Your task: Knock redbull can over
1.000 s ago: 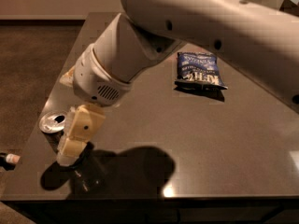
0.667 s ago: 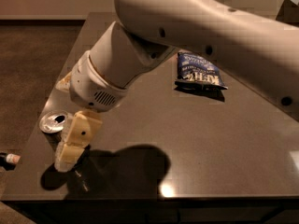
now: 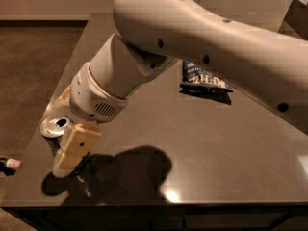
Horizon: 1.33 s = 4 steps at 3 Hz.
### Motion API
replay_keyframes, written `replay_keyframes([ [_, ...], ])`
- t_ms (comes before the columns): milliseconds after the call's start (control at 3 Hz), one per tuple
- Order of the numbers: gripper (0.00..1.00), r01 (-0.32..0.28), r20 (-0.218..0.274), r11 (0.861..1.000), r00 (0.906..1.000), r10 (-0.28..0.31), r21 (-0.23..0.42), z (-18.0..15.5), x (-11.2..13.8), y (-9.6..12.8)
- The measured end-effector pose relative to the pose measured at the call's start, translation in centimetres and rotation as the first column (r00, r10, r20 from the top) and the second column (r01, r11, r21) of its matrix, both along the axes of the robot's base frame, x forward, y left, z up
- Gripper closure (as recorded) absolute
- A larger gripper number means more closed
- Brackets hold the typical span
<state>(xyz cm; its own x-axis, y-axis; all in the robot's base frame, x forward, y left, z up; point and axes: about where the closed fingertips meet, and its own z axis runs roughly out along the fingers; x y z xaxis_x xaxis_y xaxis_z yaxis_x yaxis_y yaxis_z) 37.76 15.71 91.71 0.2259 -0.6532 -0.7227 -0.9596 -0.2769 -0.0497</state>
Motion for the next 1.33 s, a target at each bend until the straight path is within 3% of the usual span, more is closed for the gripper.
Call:
replay_keyframes([
  [667, 0.64, 0.023, -0.037, 1.0, 0.9991, -0.022, 0.006, 0.5, 1.1, -0.8],
  [1000, 0.88, 0.083, -0.028, 0.996, 0.9961, -0.084, -0.043, 2.0, 3.3, -2.5],
  [1333, 1.0, 0.165, 0.042, 0.976, 0.9861, -0.161, -0.14, 3.2, 6.3, -5.2],
])
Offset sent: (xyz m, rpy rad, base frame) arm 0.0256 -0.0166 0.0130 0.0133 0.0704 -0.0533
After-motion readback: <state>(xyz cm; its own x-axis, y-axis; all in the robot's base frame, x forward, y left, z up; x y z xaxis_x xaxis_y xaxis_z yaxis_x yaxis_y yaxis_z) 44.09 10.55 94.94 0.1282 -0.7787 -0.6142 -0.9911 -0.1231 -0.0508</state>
